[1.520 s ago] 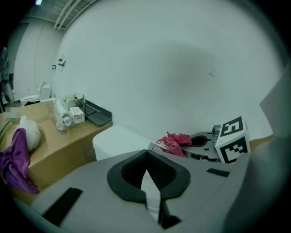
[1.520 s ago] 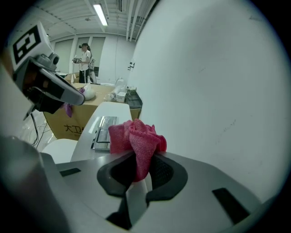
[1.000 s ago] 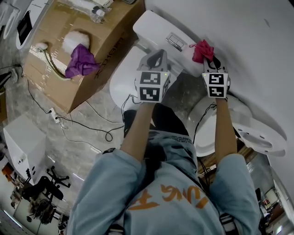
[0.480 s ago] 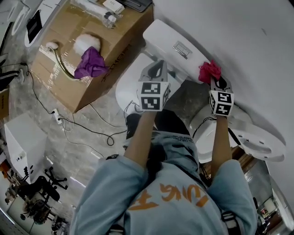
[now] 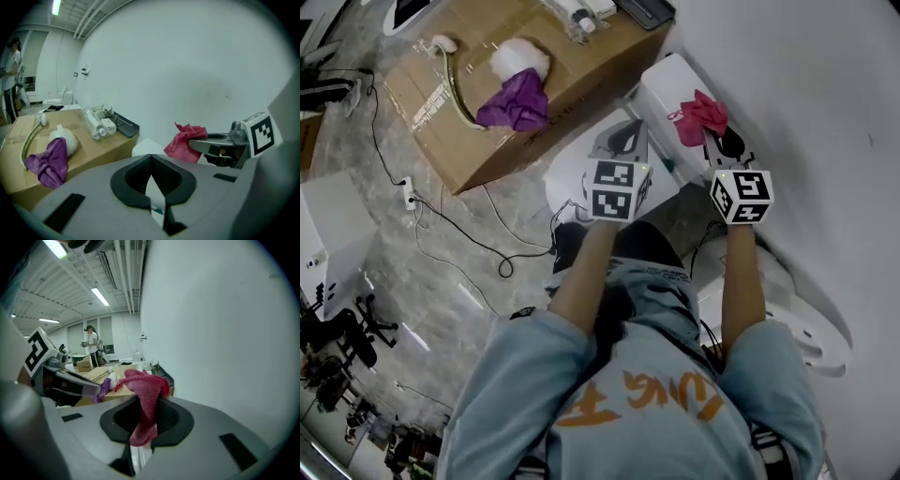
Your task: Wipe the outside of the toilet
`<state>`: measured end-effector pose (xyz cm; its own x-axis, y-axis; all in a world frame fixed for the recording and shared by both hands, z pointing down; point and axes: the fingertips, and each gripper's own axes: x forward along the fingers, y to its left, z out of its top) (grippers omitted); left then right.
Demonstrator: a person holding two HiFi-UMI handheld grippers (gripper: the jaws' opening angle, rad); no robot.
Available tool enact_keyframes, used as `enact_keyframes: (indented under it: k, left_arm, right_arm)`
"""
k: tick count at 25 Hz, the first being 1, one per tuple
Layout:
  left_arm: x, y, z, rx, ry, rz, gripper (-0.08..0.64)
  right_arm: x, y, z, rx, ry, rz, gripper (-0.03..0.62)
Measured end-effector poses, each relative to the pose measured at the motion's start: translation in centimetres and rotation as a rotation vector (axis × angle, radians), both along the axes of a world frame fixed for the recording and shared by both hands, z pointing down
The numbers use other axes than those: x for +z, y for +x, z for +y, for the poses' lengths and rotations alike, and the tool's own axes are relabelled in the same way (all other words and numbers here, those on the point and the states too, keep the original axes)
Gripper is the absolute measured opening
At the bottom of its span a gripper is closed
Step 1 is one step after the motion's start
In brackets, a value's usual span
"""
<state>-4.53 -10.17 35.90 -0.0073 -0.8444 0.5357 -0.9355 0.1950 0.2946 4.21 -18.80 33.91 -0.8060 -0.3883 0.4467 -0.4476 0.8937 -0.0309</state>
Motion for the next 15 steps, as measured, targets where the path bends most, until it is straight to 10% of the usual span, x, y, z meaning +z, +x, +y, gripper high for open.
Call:
enact_keyframes:
  k: [8, 15]
  left_arm:
    - [-0.6, -4.9, 0.5, -0.102, -0.007, -0.042, 0.025]
    - [-0.1, -6.3, 2.0, -0.158, -0.045, -0.04, 0.025]
  right_arm:
    - [1.8, -10.7, -2.8, -0.156, 0.045, 0.021, 0.075]
    - [7.5, -14.4, -3.1, -0.293, 0.136, 0.247, 0.075]
